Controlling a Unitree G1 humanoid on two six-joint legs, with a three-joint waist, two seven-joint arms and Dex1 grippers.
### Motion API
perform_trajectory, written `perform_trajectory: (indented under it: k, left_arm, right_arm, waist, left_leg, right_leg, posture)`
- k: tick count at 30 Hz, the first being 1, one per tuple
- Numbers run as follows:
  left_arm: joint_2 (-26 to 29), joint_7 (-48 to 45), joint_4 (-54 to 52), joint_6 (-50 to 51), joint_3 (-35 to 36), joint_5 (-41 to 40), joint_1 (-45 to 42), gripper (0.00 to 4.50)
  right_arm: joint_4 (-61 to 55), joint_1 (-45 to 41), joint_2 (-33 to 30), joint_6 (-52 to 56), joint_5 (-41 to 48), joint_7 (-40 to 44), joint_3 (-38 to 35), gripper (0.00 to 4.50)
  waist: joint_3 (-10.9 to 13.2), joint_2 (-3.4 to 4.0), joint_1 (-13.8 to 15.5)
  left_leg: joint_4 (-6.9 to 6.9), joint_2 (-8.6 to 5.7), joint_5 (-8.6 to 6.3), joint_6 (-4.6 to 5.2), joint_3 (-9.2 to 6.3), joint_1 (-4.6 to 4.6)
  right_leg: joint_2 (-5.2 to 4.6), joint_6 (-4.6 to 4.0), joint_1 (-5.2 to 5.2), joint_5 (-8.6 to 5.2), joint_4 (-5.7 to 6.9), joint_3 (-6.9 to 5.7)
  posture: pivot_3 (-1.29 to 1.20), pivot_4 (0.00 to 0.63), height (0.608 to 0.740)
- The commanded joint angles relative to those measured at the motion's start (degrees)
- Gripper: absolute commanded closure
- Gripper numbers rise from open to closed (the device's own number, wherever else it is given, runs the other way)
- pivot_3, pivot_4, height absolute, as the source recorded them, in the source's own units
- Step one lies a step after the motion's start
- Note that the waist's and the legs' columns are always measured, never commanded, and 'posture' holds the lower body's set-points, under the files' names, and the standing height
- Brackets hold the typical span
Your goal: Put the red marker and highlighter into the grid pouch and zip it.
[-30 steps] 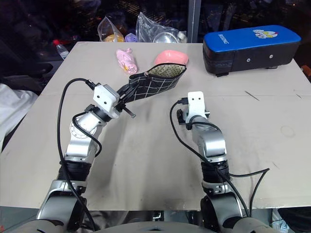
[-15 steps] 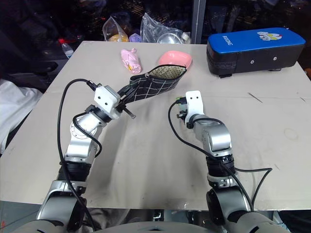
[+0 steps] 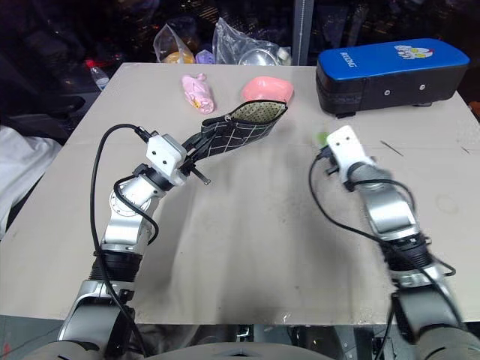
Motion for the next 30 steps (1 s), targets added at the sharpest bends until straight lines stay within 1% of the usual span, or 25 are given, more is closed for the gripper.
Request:
perform_trajectory:
  k: [1, 5, 7, 9, 13, 22, 30]
  left_arm:
    - [-0.46, -1.49, -1.76, -1.67, -1.56, -0.31, -1.02, 4.5]
    - [-0.41, -3.79, -1.18, -3.01, -3.66, 0.05, -1.17, 4.5]
    - [-0.34, -5.23, -0.69, -3.78, -4.62, -0.07, -1.26, 4.5]
    - [-0.45, -6.53, -0.05, -4.74, -5.56, 0.09, -1.65, 4.5]
    - [-0.88, -7.82, 0.69, -6.0, -6.92, 0.6, -2.53, 4.5]
    - [-1.26, -8.84, -0.4, -6.63, -8.86, 1.12, -3.22, 4.5]
    - [-1.21, -10.81, -1.15, -8.31, -10.85, 1.44, -3.6, 4.5]
  right_arm:
    - [-0.47, -1.86, -4.65, -17.06, -0.26, 8.84, -0.26, 3.76]
    - [1.42, -3.04, -10.18, -27.11, 0.39, 18.26, -1.11, 3.76]
    - [2.79, -4.18, -12.72, -32.43, -1.22, 21.98, -0.29, 3.76]
    - [4.08, -5.82, -14.77, -37.01, -3.87, 24.57, 1.24, 3.76]
    - [7.08, -9.82, -16.9, -45.22, -8.53, 28.47, 3.89, 3.76]
    - [14.71, -16.19, -16.31, -59.0, -15.24, 31.88, 7.19, 3.76]
    - [20.68, -21.51, -12.44, -69.93, -16.67, 33.05, 10.13, 3.76]
  waist:
    - [0.0, 0.0, -0.68]
    - [0.02, 0.0, -0.75]
    - [0.03, 0.0, -0.63]
    - [0.03, 0.0, -0.52]
    - [0.07, 0.02, -0.29]
    - [0.08, 0.03, -0.33]
    - [0.08, 0.03, -0.4]
  left_leg:
    - [-0.06, 0.02, 0.0, -0.01, -0.01, 0.03]
    - [-0.15, 0.13, 0.01, -0.02, -0.01, 0.1]
    - [-0.12, 0.18, 0.01, -0.02, 0.05, 0.11]
    - [-0.08, 0.18, 0.01, -0.02, 0.12, 0.11]
    - [0.01, 0.13, 0.01, -0.02, 0.3, 0.09]
    - [0.0, 0.17, 0.03, -0.04, 0.35, 0.13]
    - [0.0, 0.18, 0.03, -0.05, 0.4, 0.17]
  right_leg:
    - [0.05, 0.0, 0.0, 0.0, 0.0, 0.0]
    - [0.2, -0.03, -0.03, -0.01, 0.01, 0.04]
    - [0.12, -0.02, -0.03, -0.01, 0.03, 0.04]
    - [0.07, -0.02, -0.02, 0.0, 0.03, 0.08]
    - [-0.01, -0.01, -0.03, 0.0, 0.01, 0.2]
    - [0.01, -0.01, -0.04, 0.0, 0.03, 0.2]
    - [0.01, -0.01, -0.04, 0.0, 0.06, 0.23]
  posture:
    - [0.0, 0.15, 0.737]
    - [0.0, 0.15, 0.737]
    - [0.0, 0.15, 0.737]
    - [0.0, 0.15, 0.737]
    - [0.0, 0.15, 0.737]
    - [0.0, 0.15, 0.737]
    - [0.0, 0.15, 0.737]
